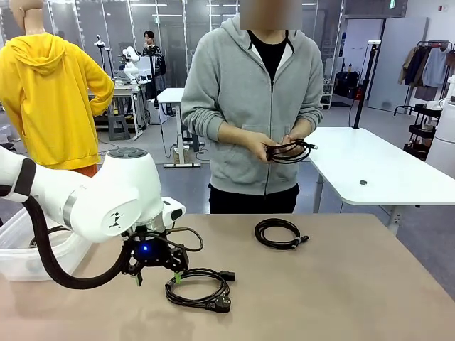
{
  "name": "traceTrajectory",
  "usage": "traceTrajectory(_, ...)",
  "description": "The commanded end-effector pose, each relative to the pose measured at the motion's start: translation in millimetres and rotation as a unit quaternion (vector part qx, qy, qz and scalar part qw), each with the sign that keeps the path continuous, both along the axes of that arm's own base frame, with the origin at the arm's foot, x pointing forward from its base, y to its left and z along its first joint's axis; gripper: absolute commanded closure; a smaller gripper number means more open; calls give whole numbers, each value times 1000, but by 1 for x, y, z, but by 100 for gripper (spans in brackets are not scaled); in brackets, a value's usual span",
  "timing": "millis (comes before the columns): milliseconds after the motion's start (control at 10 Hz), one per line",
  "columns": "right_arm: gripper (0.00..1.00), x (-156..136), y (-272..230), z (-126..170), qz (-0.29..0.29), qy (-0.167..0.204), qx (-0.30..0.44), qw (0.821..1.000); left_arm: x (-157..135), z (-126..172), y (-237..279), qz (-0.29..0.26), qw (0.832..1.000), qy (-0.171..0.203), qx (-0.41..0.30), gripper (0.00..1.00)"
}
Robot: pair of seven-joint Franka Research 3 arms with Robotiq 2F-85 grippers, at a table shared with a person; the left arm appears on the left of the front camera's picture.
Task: Organize and store the cables.
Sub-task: Place the Power Cable into the Organizing box.
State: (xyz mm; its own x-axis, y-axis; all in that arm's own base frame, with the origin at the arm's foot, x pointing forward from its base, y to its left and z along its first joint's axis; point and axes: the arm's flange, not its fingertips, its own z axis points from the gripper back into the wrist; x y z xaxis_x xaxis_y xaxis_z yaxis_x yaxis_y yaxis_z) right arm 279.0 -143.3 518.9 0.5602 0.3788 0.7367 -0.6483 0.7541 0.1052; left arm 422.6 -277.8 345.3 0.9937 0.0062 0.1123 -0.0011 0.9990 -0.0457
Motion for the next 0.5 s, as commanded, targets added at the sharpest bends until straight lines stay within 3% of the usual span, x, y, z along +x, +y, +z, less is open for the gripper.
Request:
traceTrajectory(0,0,0,-1,0,8,-5,1,1000,10,-9,-5,-1,1000,-13,-9,0)
traceTrajectory(400,0,0,-1,0,8,-5,1,1000,23,-34,-5,6,1000,-22,-1,0)
